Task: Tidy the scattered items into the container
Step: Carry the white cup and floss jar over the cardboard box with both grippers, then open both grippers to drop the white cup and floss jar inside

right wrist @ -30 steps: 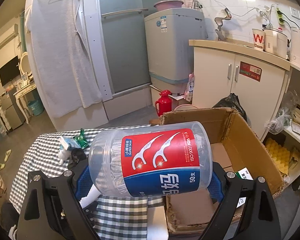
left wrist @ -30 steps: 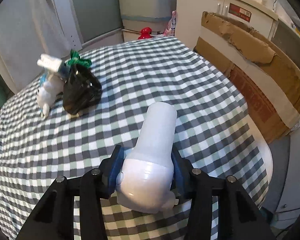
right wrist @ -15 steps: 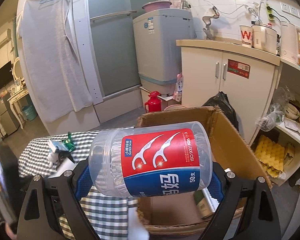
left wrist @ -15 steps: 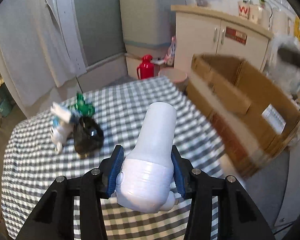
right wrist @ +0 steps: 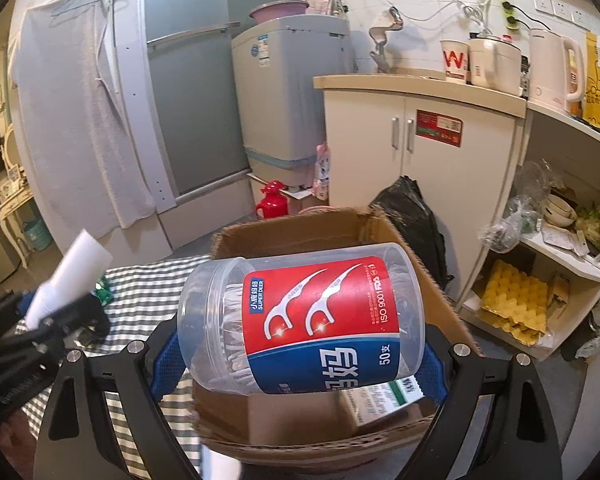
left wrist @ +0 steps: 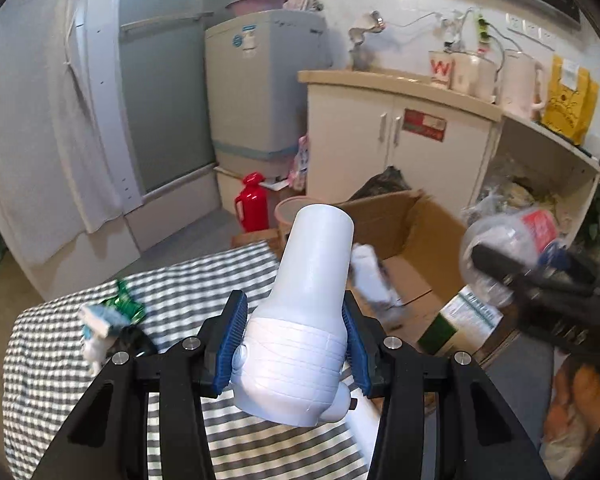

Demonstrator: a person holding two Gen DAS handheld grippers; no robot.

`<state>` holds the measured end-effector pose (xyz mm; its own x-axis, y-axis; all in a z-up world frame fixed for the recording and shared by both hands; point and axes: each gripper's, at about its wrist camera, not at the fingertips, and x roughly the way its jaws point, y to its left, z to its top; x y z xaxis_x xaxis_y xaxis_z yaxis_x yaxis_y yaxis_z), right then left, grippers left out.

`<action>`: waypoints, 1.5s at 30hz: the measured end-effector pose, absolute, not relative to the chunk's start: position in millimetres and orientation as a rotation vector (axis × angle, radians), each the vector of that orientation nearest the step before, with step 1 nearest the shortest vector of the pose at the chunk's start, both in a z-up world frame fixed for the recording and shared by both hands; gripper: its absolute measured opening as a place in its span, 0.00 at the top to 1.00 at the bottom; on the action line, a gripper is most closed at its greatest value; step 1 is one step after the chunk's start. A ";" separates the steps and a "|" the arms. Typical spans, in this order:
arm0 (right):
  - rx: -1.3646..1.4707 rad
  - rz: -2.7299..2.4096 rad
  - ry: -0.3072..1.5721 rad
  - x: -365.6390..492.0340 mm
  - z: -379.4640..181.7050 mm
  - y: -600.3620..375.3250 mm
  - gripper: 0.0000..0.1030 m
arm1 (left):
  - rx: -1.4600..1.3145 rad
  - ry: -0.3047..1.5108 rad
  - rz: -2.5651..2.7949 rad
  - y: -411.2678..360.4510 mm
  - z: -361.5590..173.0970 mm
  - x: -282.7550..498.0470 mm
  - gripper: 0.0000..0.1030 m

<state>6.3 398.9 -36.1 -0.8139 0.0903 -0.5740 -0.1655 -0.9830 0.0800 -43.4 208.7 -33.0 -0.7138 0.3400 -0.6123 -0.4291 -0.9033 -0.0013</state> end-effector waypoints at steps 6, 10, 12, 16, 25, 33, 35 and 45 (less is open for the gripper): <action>-0.904 2.834 0.189 6.7 -39.3 416.3 0.12 | -0.849 0.202 2.536 236.9 -26.9 -42.7 0.54; -0.921 2.819 0.180 5.4 -42.7 426.3 0.12 | -0.851 0.187 2.517 248.5 -27.4 -43.1 0.54; -0.938 2.810 0.165 4.4 -45.2 430.7 0.12 | -0.855 0.182 2.505 255.6 -28.3 -44.6 0.54; -0.991 2.792 0.142 -1.7 -53.3 438.8 0.12 | -0.870 0.172 2.476 269.0 -31.2 -49.8 0.54; -1.192 2.817 0.089 -21.9 -80.1 439.9 0.12 | -0.922 0.182 2.421 297.0 -47.3 -64.5 0.54; -1.328 2.792 0.065 -36.1 -102.6 444.4 0.11 | -0.968 0.203 2.386 316.1 -59.2 -77.8 0.54; -1.362 2.783 0.056 -39.6 -108.1 445.7 0.11 | -0.986 0.205 2.375 320.1 -63.1 -82.4 0.54; -1.460 2.737 -0.009 -49.2 -122.5 444.4 0.11 | -1.076 0.222 2.312 339.5 -84.9 -100.6 0.54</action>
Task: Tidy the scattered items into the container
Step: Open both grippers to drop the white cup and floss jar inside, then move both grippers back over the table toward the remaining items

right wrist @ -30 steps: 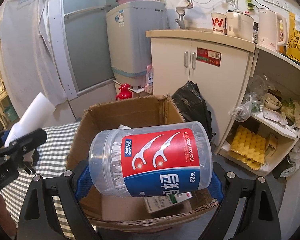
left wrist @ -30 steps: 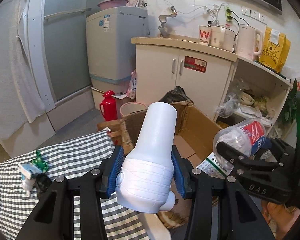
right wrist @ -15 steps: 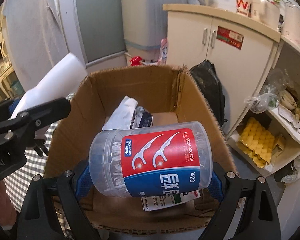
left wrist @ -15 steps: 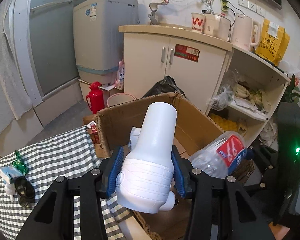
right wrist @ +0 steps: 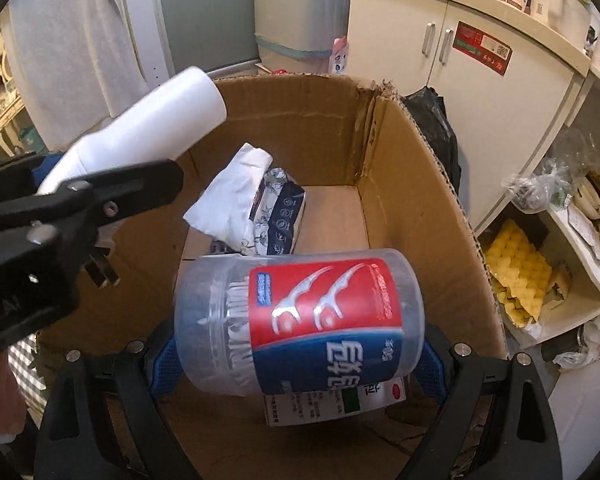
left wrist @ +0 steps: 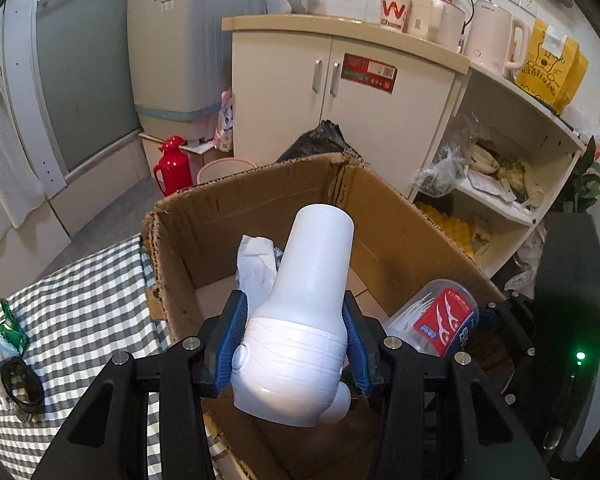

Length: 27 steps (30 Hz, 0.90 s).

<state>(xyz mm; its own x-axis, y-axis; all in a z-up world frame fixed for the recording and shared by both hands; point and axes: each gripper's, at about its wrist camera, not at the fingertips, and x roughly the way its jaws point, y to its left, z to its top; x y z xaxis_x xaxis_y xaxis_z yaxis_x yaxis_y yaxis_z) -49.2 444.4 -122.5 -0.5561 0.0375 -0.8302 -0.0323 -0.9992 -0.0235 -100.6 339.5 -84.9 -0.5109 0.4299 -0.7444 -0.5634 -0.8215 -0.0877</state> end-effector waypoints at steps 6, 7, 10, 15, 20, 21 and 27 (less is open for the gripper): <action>-1.396 2.748 -0.033 -44.4 -112.0 441.6 0.09 | -1.096 0.212 2.294 343.2 -87.1 -107.5 0.54; -1.382 2.750 -0.038 -43.2 -109.6 441.2 0.07 | -1.103 0.210 2.288 343.9 -87.9 -109.0 0.54; -1.356 2.749 -0.057 -40.8 -105.5 441.0 0.06 | -1.123 0.206 2.274 346.2 -90.8 -112.9 0.54; -1.310 2.753 -0.086 -34.1 -96.7 439.4 0.06 | -1.178 0.195 2.254 347.9 -98.7 -119.5 0.54; -1.108 2.785 -0.041 -17.1 -67.9 445.6 0.04 | -1.180 0.193 2.256 347.3 -98.8 -118.3 0.53; -1.079 2.783 -0.045 -14.8 -62.7 445.9 0.03 | -1.179 0.181 2.252 346.2 -97.5 -118.6 0.53; -0.992 2.794 0.009 -8.0 -46.3 449.9 0.03 | -1.140 0.164 2.279 337.2 -81.9 -113.9 0.53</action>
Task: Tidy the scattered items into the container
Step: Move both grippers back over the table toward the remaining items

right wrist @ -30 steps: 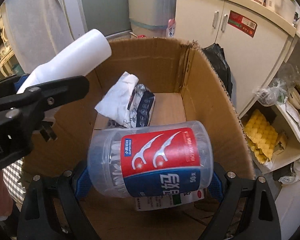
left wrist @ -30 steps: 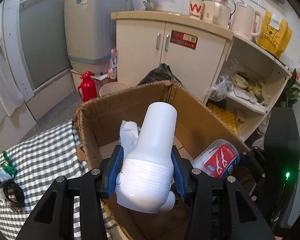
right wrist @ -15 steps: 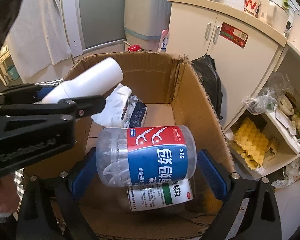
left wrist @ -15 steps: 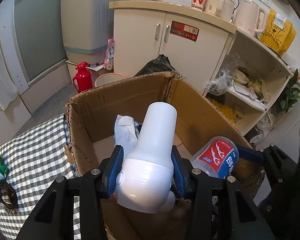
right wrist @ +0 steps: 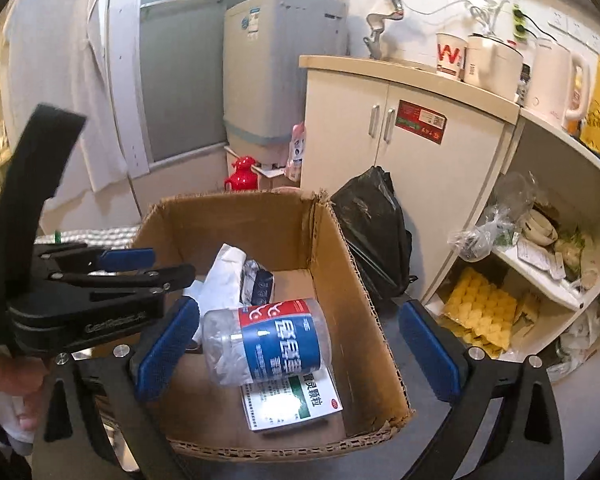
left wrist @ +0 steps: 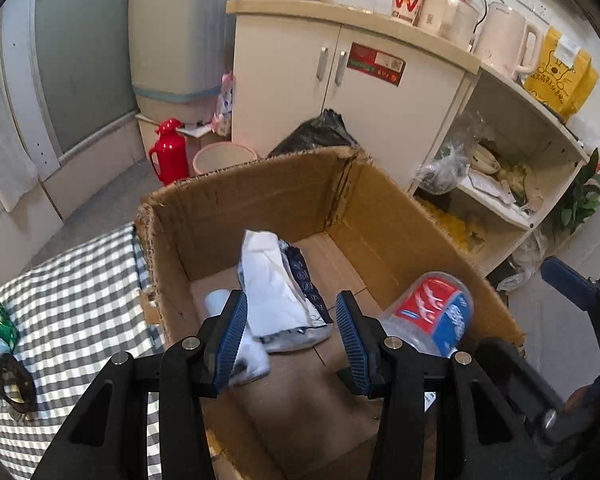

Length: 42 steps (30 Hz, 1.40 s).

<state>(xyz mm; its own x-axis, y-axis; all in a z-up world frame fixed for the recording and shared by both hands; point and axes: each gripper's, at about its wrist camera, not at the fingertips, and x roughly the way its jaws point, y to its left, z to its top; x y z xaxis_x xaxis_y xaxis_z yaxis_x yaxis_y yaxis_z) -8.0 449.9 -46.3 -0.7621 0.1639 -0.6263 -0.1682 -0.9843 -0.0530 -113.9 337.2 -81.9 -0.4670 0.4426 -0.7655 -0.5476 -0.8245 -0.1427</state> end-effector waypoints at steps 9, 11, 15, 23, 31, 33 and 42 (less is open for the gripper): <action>-0.903 2.807 0.095 7.2 -34.0 447.8 0.02 | -1.057 0.106 2.358 302.4 -45.6 -100.7 0.47; -0.868 2.820 0.118 11.7 -28.0 444.8 0.02 | -1.036 0.090 2.382 290.6 -36.6 -97.4 0.45; -0.796 2.854 0.156 18.4 -15.2 435.2 0.02 | -0.991 0.054 2.447 258.8 -19.1 -88.6 0.42; -0.699 2.966 0.196 16.3 5.1 391.8 0.02 | -0.918 0.022 2.607 192.4 5.1 -74.6 0.39; -0.720 3.072 0.111 4.6 12.7 334.5 0.00 | -0.871 -0.008 2.732 129.7 19.0 -64.8 0.36; -0.723 3.090 0.096 2.9 12.3 322.7 0.00 | -0.861 -0.016 2.755 117.0 22.0 -63.6 0.36; -0.718 3.145 0.083 -5.0 14.5 282.3 0.00 | -0.833 0.005 2.833 72.5 31.1 -64.5 0.28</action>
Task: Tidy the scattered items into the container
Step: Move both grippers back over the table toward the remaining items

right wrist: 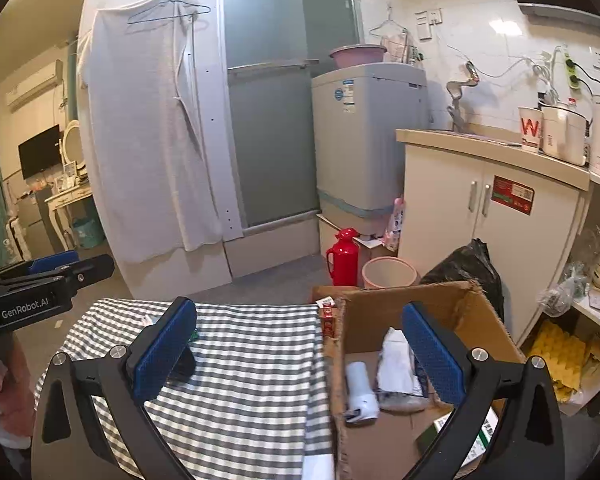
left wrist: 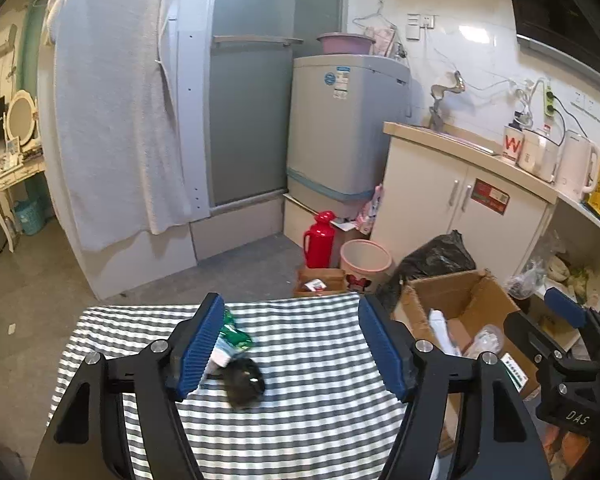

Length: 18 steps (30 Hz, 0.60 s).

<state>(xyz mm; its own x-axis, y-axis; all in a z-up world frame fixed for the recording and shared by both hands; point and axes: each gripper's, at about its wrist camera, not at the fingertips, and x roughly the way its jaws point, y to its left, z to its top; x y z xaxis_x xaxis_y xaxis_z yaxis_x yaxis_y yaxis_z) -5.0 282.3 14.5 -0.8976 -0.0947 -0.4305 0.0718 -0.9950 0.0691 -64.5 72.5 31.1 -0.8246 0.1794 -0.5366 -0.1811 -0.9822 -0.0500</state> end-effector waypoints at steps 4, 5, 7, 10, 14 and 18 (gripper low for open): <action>0.694 -2.950 -0.058 -11.3 12.1 264.7 0.00 | -0.822 -0.003 2.859 55.4 31.9 -64.6 0.18; 0.697 -2.945 -0.051 -12.9 11.1 260.2 0.00 | -0.820 -0.017 2.863 49.5 31.9 -64.6 0.16; 0.705 -2.936 -0.037 -16.3 9.1 251.4 0.00 | -0.815 -0.041 2.868 39.5 31.8 -66.0 0.13; 0.714 -2.918 -0.025 -21.1 5.8 237.8 0.00 | -0.807 -0.064 2.895 24.0 30.8 -69.2 0.03; 0.736 -2.884 -0.006 -29.2 -0.1 219.1 0.00 | -0.803 -0.068 2.931 4.3 27.0 -72.2 0.00; 0.753 -2.849 0.007 -38.4 -5.7 201.5 0.00 | -0.843 -0.066 2.947 -14.0 18.6 -78.4 0.00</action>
